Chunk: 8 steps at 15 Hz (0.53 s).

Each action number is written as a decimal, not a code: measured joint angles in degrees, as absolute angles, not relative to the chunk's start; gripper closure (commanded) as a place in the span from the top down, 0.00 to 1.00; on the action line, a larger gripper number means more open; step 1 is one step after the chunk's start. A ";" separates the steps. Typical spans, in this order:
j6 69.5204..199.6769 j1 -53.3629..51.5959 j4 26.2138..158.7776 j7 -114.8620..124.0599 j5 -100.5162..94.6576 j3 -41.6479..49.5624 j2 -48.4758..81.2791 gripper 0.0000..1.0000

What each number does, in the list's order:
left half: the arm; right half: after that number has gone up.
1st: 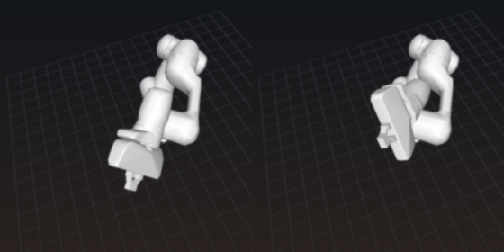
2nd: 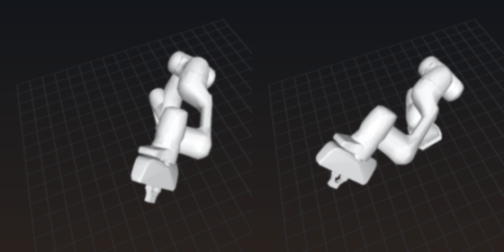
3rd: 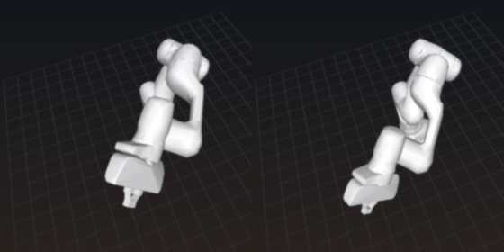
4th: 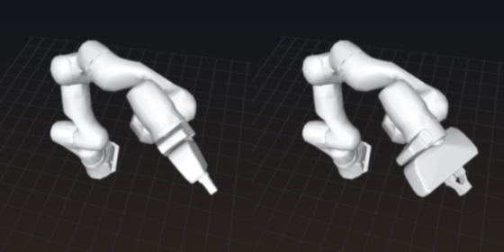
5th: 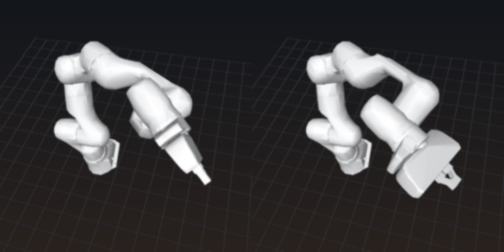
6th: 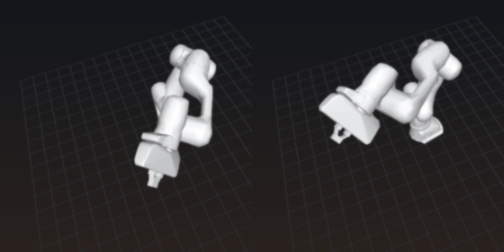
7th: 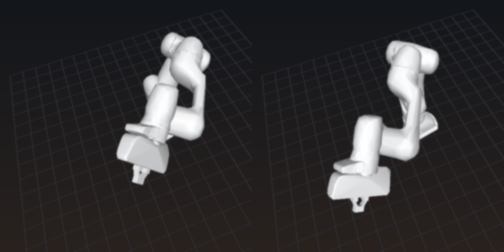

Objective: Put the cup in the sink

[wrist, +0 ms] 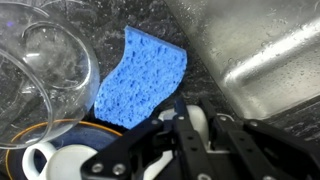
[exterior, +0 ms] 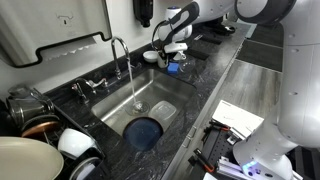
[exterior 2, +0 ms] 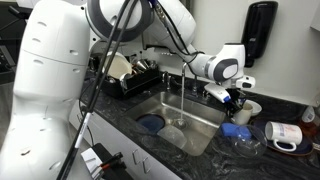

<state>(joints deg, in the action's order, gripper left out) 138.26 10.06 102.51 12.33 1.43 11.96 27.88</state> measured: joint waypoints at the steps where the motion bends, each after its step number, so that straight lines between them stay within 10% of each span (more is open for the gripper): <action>1: 138.26 10.06 102.54 12.17 1.43 11.88 27.82 0.04; 8: 138.25 10.15 106.94 6.22 3.96 10.17 22.62 0.04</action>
<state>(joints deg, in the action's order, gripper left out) 138.25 10.15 106.94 6.22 3.96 10.17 22.62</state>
